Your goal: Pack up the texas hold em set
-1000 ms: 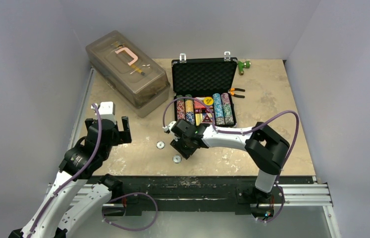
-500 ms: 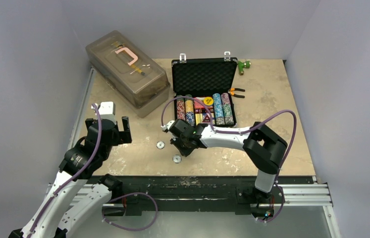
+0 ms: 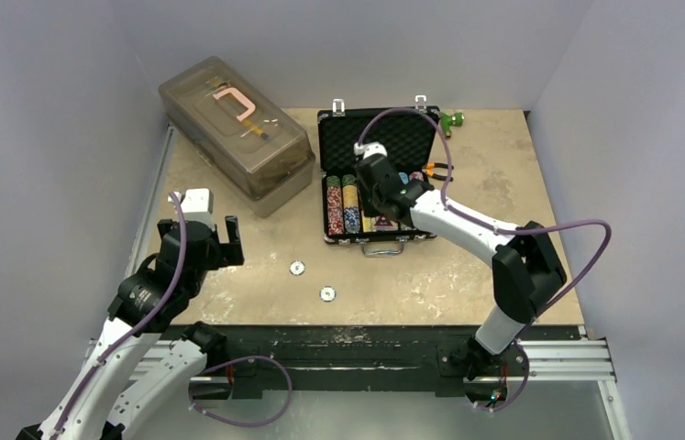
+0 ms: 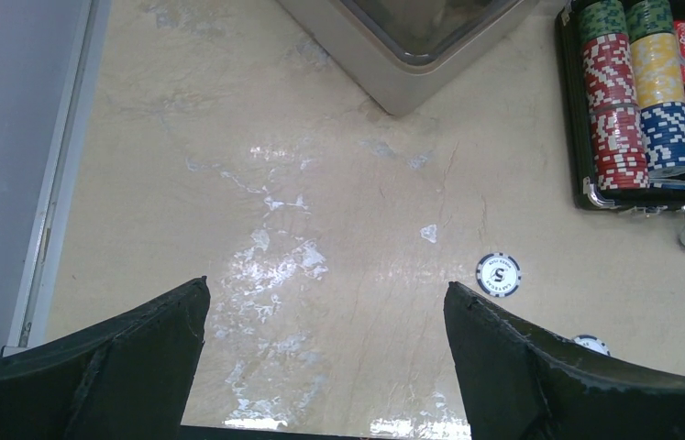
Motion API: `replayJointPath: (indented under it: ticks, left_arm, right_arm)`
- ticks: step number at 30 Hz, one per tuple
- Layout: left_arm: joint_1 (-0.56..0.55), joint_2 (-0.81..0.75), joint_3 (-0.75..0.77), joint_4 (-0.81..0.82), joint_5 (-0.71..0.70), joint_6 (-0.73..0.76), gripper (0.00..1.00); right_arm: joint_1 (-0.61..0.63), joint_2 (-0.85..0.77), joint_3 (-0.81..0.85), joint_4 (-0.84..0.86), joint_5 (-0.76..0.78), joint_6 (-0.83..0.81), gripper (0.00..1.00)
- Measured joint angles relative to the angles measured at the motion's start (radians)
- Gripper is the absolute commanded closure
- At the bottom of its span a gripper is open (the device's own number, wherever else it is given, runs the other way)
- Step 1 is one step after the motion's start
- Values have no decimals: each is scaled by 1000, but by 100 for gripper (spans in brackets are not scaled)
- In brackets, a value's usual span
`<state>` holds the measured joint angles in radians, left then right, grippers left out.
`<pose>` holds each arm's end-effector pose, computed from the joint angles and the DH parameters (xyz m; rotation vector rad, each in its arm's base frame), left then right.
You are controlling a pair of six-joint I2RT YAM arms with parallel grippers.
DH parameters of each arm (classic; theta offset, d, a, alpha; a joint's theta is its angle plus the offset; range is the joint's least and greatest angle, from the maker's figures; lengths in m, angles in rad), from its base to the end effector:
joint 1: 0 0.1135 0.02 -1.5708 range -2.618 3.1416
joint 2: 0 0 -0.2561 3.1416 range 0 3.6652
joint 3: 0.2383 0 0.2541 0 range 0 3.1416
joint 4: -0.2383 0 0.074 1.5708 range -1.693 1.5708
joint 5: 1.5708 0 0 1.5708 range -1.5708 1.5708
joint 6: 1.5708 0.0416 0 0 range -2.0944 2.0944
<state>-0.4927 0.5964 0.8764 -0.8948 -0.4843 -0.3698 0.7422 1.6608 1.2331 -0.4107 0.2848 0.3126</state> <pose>0.1143 -0.0394 0.3193 -0.1385 2.1020 0.0164 0.2797 0.2406 0.2360 -0.3775 2.3413 0.1637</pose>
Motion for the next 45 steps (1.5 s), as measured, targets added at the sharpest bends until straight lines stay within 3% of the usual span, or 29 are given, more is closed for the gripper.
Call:
replayJointPath:
  ticks: [7,15,22,45]
  left_arm:
    - [0,-10,0,0,2,0,5]
    - [0,-14,0,0,6,0,5]
    - [0,-14,0,0,9,0,5]
    - [0,-3,0,4,11,0,5]
  right_arm:
    - [-69,143,164,-6,116,24,100]
    - [-71,265,203,-38,193,35,100]
    - [-84,299,203,-38,218,39,100]
    - [-104,340,205,-39,185,56,82]
